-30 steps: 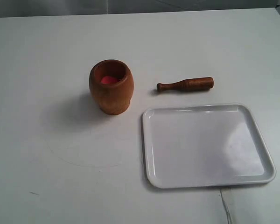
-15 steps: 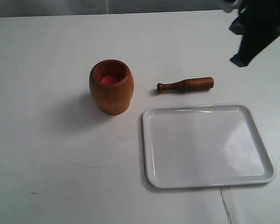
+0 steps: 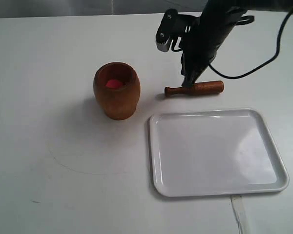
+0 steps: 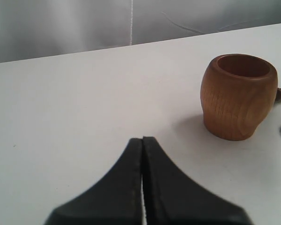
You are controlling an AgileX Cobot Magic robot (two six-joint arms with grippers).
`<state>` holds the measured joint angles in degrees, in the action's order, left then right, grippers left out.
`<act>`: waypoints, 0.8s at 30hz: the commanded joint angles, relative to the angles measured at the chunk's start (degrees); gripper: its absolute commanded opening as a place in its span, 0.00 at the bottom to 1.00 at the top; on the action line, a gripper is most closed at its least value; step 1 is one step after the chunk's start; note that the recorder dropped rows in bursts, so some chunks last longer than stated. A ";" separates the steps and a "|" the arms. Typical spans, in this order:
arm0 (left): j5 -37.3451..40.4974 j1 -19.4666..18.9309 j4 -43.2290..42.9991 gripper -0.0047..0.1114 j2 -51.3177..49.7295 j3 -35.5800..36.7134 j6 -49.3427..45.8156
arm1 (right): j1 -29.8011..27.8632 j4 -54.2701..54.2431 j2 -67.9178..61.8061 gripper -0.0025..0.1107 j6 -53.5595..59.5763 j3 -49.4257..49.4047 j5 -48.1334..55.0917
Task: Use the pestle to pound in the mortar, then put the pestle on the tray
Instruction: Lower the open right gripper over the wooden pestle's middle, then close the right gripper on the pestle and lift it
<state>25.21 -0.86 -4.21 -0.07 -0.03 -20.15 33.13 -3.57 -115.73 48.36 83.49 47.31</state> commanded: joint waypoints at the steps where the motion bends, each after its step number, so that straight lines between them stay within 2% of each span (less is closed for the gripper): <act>1: -0.17 0.44 0.42 0.04 0.07 0.03 0.47 | 0.09 -1.02 -3.86 0.02 0.74 2.44 -1.69; 3: -0.17 0.44 0.42 0.04 0.07 0.03 0.47 | 0.09 -1.02 -4.73 0.04 0.94 2.61 -2.33; 5: -0.17 0.44 0.42 0.04 0.07 0.03 0.47 | 0.09 -0.47 -5.18 0.10 3.15 2.61 -2.74; 11: -0.17 0.44 0.42 0.04 0.07 0.03 0.47 | 0.09 -0.47 -6.06 0.43 10.25 2.61 -3.97; 13: -0.17 0.44 0.42 0.04 0.07 0.03 0.47 | 0.09 -0.58 -6.13 0.50 10.25 2.61 -5.25; 24: -0.17 0.44 0.42 0.04 0.07 0.03 0.47 | 0.09 -2.48 -6.65 0.52 10.25 2.61 -3.10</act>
<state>25.21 -0.86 -4.21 -0.07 -0.03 -20.15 33.13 -5.09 -122.45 58.07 85.75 43.30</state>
